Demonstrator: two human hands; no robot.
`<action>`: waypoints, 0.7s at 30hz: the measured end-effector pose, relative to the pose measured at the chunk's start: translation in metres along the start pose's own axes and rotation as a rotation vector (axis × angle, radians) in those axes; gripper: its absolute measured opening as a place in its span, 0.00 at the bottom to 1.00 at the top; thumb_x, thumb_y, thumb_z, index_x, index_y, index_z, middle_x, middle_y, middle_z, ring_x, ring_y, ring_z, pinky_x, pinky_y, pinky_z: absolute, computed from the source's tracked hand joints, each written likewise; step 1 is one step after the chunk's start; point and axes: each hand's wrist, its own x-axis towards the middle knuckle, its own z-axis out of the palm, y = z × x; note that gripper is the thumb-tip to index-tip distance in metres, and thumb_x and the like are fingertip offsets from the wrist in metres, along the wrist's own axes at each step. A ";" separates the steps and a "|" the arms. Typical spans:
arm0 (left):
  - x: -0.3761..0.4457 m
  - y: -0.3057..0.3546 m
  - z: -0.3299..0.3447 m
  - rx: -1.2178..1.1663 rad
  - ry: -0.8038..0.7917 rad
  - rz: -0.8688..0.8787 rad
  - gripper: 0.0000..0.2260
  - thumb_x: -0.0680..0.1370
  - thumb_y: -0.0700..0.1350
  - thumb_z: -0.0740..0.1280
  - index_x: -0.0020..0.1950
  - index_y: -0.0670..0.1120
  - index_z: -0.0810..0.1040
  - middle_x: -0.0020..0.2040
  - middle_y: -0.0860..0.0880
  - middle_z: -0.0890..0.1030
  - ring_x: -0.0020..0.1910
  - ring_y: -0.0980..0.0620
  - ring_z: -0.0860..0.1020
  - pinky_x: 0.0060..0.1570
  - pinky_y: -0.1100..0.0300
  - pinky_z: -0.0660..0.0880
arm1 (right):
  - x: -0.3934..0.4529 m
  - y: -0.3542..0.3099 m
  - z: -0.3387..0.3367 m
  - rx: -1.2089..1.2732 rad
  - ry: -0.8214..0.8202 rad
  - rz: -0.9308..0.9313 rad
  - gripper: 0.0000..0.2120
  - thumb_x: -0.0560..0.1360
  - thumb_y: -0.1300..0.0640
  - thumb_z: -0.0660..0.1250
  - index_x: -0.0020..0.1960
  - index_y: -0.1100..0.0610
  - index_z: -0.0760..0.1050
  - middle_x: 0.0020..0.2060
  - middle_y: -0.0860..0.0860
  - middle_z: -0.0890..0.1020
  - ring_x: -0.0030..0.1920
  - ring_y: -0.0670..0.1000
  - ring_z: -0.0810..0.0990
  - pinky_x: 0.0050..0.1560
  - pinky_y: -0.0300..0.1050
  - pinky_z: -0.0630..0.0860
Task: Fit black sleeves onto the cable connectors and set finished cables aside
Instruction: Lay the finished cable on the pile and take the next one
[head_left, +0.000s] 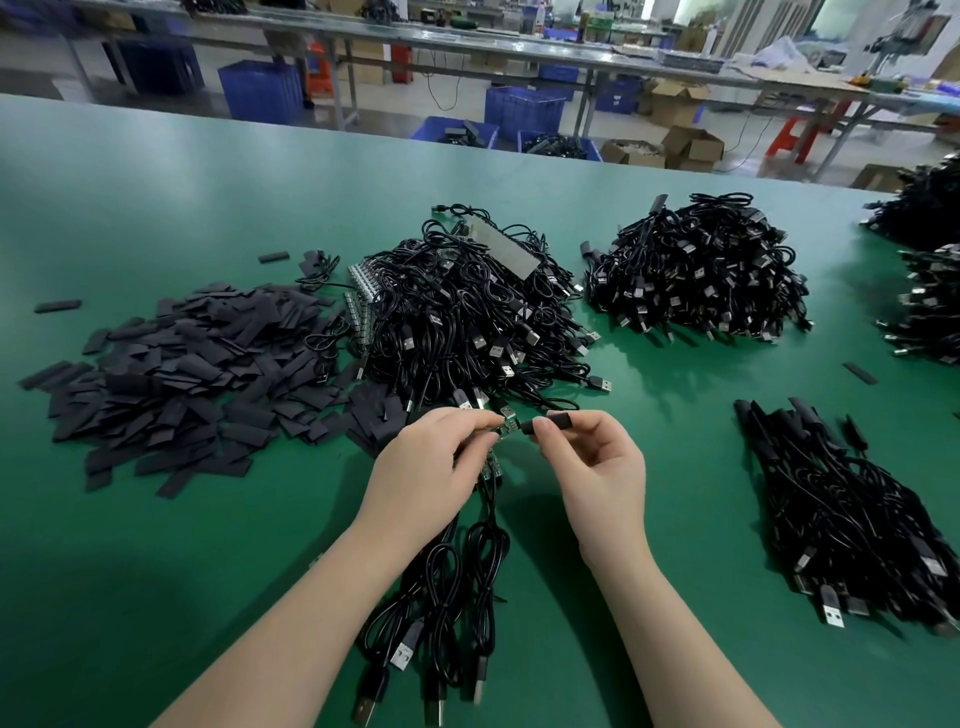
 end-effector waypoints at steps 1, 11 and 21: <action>0.000 0.000 0.000 -0.016 -0.002 0.003 0.10 0.80 0.48 0.66 0.59 0.58 0.81 0.53 0.59 0.81 0.48 0.64 0.76 0.49 0.63 0.77 | 0.000 0.000 0.000 0.012 0.008 0.005 0.04 0.74 0.61 0.74 0.43 0.54 0.80 0.39 0.52 0.85 0.41 0.49 0.83 0.48 0.43 0.81; -0.001 0.000 0.002 -0.052 -0.045 0.052 0.10 0.76 0.50 0.71 0.57 0.57 0.82 0.48 0.63 0.78 0.47 0.65 0.76 0.49 0.63 0.76 | 0.000 0.000 0.002 0.200 -0.025 0.077 0.04 0.75 0.63 0.73 0.45 0.59 0.78 0.37 0.52 0.84 0.43 0.53 0.85 0.45 0.41 0.81; 0.001 -0.001 0.001 -0.050 -0.001 0.026 0.10 0.77 0.50 0.70 0.58 0.55 0.82 0.50 0.60 0.80 0.48 0.63 0.77 0.49 0.66 0.75 | -0.001 -0.002 0.001 0.089 -0.033 0.014 0.04 0.74 0.64 0.73 0.45 0.57 0.79 0.40 0.53 0.86 0.44 0.52 0.86 0.47 0.43 0.82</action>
